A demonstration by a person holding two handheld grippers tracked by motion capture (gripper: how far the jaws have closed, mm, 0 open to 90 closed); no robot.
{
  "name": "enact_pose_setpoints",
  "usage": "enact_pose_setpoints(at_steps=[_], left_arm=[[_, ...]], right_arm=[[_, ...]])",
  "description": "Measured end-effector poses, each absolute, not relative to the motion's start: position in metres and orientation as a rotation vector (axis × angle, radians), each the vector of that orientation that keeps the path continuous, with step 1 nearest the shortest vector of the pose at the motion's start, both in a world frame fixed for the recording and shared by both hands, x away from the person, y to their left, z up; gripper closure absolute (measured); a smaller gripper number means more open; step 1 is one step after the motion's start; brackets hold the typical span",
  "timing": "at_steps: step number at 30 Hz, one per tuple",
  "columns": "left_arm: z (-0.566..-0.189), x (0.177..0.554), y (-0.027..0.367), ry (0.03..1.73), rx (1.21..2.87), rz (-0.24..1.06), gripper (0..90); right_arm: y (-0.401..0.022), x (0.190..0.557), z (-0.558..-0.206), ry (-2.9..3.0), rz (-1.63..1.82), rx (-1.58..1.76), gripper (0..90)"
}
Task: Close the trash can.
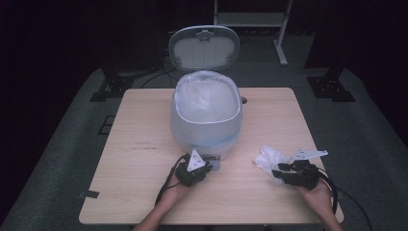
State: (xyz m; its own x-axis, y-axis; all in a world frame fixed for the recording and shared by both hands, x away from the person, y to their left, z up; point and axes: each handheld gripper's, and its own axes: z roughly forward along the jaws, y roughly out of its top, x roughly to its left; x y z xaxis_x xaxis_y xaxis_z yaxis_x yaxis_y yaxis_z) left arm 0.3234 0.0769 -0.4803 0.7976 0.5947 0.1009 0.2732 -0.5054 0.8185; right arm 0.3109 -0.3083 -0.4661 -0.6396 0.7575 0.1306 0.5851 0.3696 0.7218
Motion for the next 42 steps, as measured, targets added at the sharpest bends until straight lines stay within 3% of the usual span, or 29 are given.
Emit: enact_pose_setpoints(at_steps=[11,27,42], left_arm=[[-0.48,0.323,0.077,0.64,2.117,0.472,78.5],[-0.48,0.323,0.077,0.639,2.118,0.475,78.5],[-0.48,0.323,0.077,0.639,2.118,0.475,78.5]], right_arm=[[-0.305,0.312,-0.475,2.432,1.066,1.194,59.9],[-0.303,0.311,-0.475,2.441,1.057,1.175,84.8],[-0.297,0.31,-0.454,2.46,1.117,1.156,86.8]])
